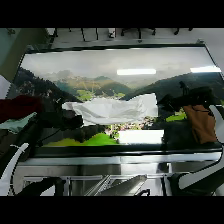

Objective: Fold the shirts.

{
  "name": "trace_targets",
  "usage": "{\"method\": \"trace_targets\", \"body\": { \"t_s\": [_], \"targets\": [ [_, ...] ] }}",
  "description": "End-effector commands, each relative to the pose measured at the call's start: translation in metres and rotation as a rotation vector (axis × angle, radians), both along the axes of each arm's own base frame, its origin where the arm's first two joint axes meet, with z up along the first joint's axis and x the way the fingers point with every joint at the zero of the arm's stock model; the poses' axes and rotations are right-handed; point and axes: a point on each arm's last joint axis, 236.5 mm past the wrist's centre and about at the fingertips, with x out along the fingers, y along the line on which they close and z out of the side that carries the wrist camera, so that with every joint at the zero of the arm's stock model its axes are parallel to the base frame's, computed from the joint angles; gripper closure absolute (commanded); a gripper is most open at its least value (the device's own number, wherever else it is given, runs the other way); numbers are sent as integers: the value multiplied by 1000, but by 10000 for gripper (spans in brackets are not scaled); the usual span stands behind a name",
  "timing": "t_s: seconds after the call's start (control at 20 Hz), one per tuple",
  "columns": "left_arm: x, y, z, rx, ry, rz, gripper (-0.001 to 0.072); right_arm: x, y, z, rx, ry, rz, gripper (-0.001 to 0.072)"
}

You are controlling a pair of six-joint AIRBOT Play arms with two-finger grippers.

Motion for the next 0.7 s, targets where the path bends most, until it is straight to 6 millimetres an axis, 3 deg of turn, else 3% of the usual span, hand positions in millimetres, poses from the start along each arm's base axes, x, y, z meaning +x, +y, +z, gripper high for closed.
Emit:
{"method": "trace_targets", "body": {
  "t_s": [0.0, 0.15, 0.2, 0.35, 0.4, 0.55, 0.65],
  "targets": [
    [-1, 0, 0, 0, 2, -3, 693, -4, 15, -18, 10, 38, 29, 192],
    [0, 0, 0, -1, 1, -2, 693, -3, 31, -23, 11, 39, 52, 193],
    [0, 0, 0, 0, 1, -2, 693, 0, 37, -23, 9, 31, 56, 252],
    [-1, -1, 1, -2, 1, -2, 693, 6, 52, -22, 5, 8, 65, 538],
    [-1, -1, 1, -2, 0, -3, 693, 8, 55, -21, 8, 3, 62, 692],
    [3, -1, 24, -9, -73, -14, 693, 15, 62, -7, 42, -23, 42, 695],
    [13, -3, 65, -24, -183, -18, 693, 29, 60, 26, 58, -99, 17, 695]
  ]
}}
